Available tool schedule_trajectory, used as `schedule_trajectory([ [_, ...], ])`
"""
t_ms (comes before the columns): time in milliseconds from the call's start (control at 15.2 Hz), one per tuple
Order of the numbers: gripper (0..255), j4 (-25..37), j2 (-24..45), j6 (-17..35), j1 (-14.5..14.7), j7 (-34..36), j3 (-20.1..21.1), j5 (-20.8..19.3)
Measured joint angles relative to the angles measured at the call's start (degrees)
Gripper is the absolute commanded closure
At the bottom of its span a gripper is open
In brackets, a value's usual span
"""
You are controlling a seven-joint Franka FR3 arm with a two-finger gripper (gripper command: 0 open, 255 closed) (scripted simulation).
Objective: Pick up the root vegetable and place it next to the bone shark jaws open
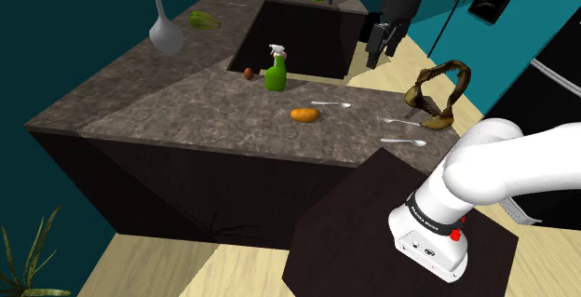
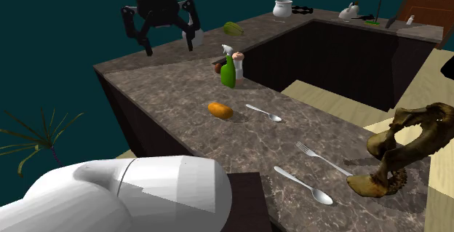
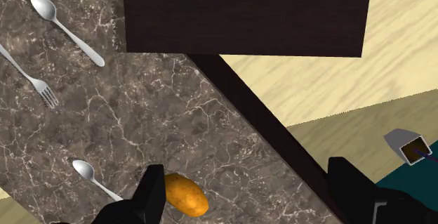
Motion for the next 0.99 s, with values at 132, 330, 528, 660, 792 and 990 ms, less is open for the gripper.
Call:
schedule_trajectory([
  [132, 0, -0.8, 0.3, 1.1, 0.1, -0.4, 0.0, -0.4],
  [330, 0, -5.1, 1.0, 6.9, 0.4, -2.7, -0.3, -2.7],
  [528, 0, -9.5, 2.9, 14.1, 0.6, -5.0, -0.6, -5.5],
  [660, 0, -11.7, 5.0, 19.1, 0.5, -6.4, -1.0, -7.7],
  [792, 0, -13.9, 7.6, 24.7, 0.3, -7.5, -1.2, -10.0],
  [990, 0, -16.4, 11.7, 32.5, -0.6, -9.0, -1.8, -13.9],
])
